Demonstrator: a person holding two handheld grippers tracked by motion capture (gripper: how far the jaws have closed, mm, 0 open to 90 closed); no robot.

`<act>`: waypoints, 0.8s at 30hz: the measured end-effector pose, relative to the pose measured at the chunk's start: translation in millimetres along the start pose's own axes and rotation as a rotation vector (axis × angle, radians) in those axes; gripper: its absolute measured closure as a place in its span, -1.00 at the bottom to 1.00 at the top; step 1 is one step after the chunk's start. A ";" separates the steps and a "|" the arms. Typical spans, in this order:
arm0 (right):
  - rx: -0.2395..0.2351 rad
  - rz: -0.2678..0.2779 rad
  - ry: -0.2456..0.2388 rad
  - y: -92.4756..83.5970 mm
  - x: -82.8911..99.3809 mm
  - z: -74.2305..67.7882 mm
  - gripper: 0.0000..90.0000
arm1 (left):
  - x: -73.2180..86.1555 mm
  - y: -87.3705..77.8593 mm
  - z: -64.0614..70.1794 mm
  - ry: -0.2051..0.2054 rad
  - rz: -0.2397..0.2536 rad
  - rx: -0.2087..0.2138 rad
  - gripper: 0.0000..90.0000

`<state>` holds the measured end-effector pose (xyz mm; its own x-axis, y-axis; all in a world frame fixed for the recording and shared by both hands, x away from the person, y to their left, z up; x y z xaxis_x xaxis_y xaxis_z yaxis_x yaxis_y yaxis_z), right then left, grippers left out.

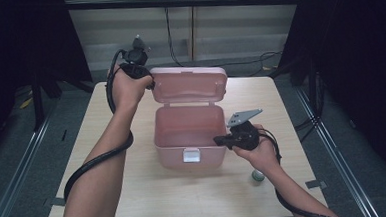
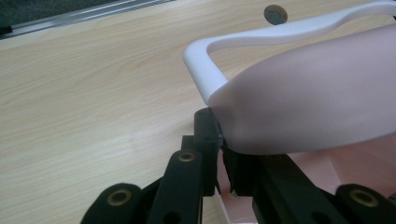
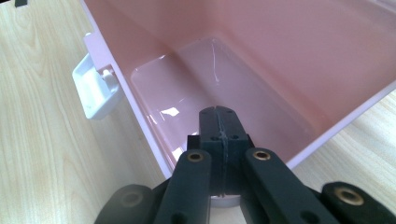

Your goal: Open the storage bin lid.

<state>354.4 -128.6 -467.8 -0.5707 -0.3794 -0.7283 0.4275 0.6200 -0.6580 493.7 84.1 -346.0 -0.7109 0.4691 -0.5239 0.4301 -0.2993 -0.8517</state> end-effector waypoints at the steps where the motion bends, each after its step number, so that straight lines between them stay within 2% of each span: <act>1: -0.001 0.000 0.004 0.0 0.2 0.2 1.00 | -1.0 0.7 -0.2 -0.001 0.003 -0.001 0.87; 11: -0.016 0.009 0.009 0.2 -0.4 1.7 1.00 | -12.3 7.4 -6.2 -0.021 0.011 0.008 0.87; 18: -0.020 0.001 0.002 0.0 -0.2 1.8 1.00 | -17.0 10.6 -8.6 -0.023 -0.006 0.002 0.88; 20: -0.022 -0.001 0.002 -0.1 -0.1 1.8 1.00 | -18.6 11.9 -9.1 -0.034 0.005 0.007 0.88; 24: -0.027 -0.003 0.001 -0.3 0.1 1.6 1.00 | -20.3 13.0 -9.9 -0.029 -0.002 0.005 0.88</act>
<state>355.4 -129.9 -468.0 -0.5726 -0.3811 -0.7258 0.4065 0.6368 -0.6551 519.2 78.9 -346.5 -0.7278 0.4455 -0.5214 0.4258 -0.3024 -0.8528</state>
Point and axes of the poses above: each handheld gripper's, and its own axes: y roughly forward along the jaws, x roughly out of its underside, z roughly to its right, the point moved 9 cm from there along y, roughly forward along the jaws, and after that the axes turned 10 degrees about y, right-handed, at the moved point
